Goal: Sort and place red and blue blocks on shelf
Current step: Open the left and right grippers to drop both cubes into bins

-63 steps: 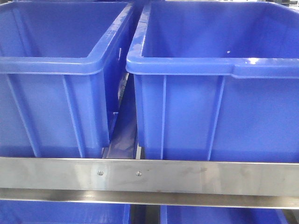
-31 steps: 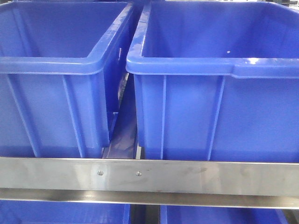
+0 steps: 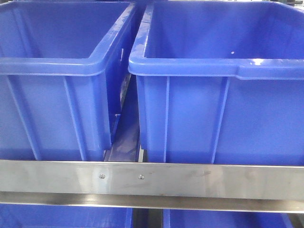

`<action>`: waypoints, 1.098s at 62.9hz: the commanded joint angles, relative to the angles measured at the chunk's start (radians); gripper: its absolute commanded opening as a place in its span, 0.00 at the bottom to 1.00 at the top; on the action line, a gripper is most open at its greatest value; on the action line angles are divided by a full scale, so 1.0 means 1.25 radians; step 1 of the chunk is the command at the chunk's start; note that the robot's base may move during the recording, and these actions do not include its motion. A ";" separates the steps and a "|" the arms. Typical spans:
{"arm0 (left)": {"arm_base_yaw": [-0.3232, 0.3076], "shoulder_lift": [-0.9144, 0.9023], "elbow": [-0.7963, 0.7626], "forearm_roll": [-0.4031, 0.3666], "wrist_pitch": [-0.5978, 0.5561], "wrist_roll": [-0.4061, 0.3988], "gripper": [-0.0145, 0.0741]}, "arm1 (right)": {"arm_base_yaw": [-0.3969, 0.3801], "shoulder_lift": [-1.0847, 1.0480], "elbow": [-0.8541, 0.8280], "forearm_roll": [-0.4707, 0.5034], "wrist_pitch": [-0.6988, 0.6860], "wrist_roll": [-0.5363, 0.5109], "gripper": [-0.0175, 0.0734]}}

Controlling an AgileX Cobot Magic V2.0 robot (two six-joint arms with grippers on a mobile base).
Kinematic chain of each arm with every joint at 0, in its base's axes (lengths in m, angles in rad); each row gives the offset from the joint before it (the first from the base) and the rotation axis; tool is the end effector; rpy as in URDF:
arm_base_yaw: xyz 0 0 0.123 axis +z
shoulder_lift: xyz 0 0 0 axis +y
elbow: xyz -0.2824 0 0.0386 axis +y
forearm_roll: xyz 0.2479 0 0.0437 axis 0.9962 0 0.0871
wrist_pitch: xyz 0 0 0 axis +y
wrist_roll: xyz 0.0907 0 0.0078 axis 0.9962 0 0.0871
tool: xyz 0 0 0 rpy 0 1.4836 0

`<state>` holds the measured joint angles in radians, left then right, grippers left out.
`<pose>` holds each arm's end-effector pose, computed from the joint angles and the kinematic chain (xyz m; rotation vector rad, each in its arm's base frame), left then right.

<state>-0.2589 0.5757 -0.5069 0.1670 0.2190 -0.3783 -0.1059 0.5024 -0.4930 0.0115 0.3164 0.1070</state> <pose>0.1204 -0.0285 0.3177 0.0125 1.7787 -0.3111 0.1072 -0.0111 0.3125 0.1995 1.7984 0.0118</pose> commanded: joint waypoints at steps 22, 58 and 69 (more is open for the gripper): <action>0.003 0.250 -0.201 0.038 -0.116 -0.006 0.31 | 0.086 0.222 -0.132 -0.009 -0.156 -0.006 0.25; 0.003 0.500 -0.342 0.040 -0.134 -0.006 0.61 | 0.172 0.521 -0.360 -0.020 -0.241 -0.006 0.67; 0.003 0.500 -0.342 0.040 -0.134 -0.006 0.71 | 0.172 0.522 -0.366 -0.024 -0.227 -0.006 0.76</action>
<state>-0.2589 1.2256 -0.8945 0.2112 0.1387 -0.3783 0.1086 1.1756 -0.9106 0.0000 0.1016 0.1070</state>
